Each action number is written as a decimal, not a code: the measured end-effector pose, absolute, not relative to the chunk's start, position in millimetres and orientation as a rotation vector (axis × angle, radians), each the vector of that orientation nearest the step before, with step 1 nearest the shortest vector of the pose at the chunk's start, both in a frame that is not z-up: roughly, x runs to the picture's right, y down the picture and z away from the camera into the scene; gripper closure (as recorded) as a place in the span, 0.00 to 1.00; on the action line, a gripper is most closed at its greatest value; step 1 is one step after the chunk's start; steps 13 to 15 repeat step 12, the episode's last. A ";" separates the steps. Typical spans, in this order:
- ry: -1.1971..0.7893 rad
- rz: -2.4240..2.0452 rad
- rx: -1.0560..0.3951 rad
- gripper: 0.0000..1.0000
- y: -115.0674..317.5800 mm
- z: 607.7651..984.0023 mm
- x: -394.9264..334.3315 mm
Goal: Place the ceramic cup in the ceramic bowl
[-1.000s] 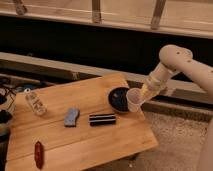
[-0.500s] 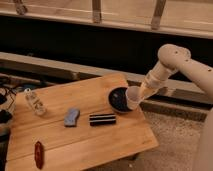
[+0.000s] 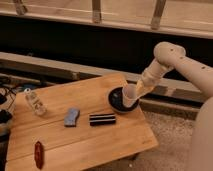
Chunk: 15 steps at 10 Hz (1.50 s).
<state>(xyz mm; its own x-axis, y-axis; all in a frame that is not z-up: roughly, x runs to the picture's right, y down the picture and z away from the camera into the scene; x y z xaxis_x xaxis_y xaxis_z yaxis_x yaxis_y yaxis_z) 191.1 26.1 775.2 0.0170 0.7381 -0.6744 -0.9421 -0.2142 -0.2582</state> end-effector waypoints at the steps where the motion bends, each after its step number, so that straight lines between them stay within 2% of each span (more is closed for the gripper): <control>1: 0.321 1.595 -0.849 0.96 27.5 778.4 197.6; 15: 0.311 1.573 -0.883 0.96 26.7 799.7 168.7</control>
